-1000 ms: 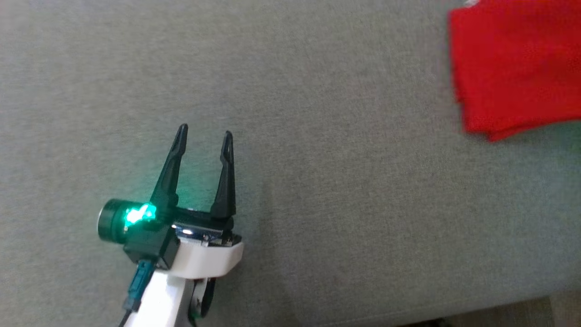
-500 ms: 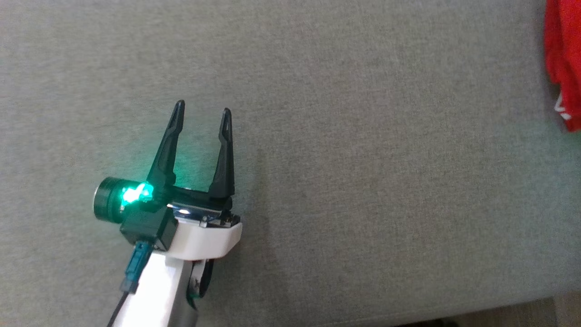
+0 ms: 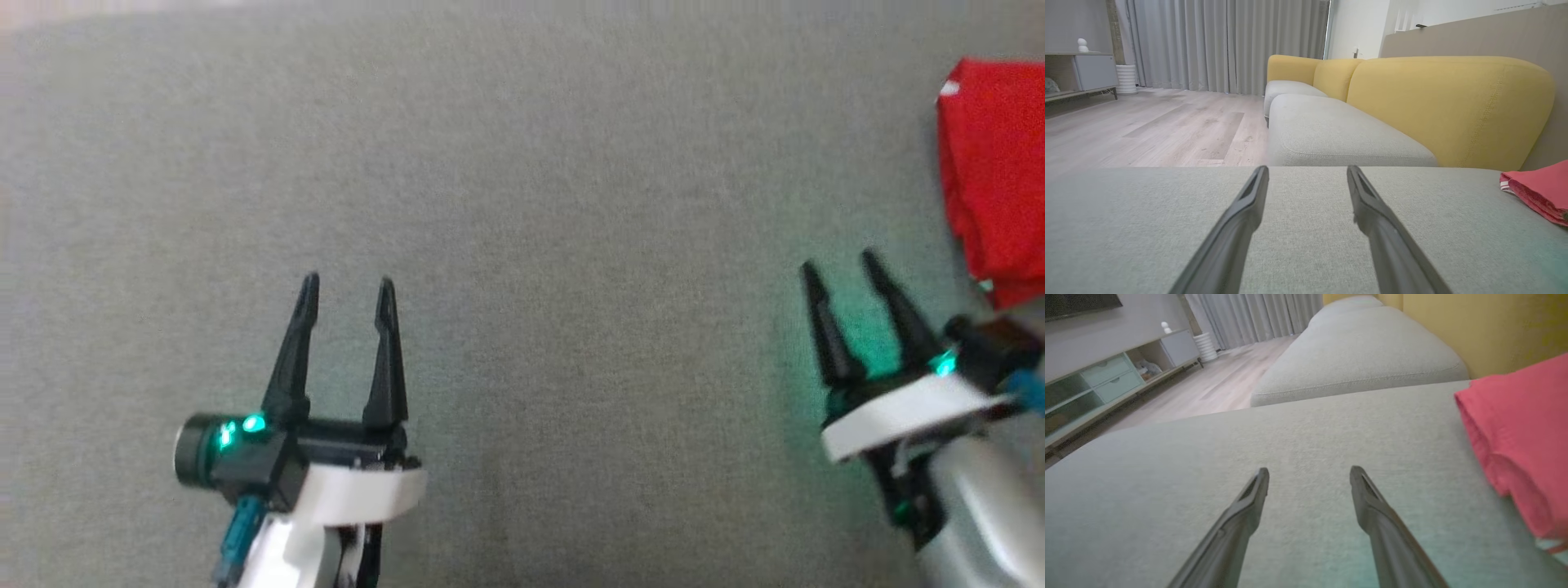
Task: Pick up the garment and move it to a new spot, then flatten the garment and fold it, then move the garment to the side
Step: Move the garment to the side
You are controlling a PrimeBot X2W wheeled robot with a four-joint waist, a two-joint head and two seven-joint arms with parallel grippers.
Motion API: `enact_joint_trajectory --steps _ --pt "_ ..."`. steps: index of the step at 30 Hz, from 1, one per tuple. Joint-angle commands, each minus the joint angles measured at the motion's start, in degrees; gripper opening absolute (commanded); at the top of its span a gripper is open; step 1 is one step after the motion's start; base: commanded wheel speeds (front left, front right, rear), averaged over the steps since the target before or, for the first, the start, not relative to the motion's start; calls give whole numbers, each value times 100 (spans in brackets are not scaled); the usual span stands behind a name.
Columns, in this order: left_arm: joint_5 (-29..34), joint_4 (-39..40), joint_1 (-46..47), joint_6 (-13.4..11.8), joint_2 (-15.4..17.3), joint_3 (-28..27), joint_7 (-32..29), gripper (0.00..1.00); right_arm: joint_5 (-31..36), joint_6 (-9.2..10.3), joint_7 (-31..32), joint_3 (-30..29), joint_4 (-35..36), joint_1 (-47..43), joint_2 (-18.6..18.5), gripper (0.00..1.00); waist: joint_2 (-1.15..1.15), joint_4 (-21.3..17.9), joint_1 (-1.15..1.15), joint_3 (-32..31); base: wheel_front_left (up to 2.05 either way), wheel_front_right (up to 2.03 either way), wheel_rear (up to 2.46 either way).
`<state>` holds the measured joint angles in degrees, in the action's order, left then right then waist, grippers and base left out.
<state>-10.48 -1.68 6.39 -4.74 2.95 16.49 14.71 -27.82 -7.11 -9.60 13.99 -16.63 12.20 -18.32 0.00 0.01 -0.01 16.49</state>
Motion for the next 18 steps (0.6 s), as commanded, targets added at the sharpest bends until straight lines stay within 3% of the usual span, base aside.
enact_joint_trajectory --steps 1,4,11,18 --pt "-28 165 -106 -37 -7 -209 29 100 183 -37 -334 182 -38 -89 25 100 0 164 1 -445 0 0 0" --pt "-24 186 -368 -57 -7 -272 29 100 585 -37 -527 242 -219 -217 302 100 0 169 1 -742 0 0 0" --pt "29 286 -1040 -113 -7 -488 29 100 1622 -37 -538 -533 870 -1189 1089 100 0 151 1 -1409 0 0 0" --pt "81 371 -1516 -86 -7 -574 29 100 2029 -37 -539 -823 1212 -1904 1370 100 0 166 1 -1839 0 0 0"
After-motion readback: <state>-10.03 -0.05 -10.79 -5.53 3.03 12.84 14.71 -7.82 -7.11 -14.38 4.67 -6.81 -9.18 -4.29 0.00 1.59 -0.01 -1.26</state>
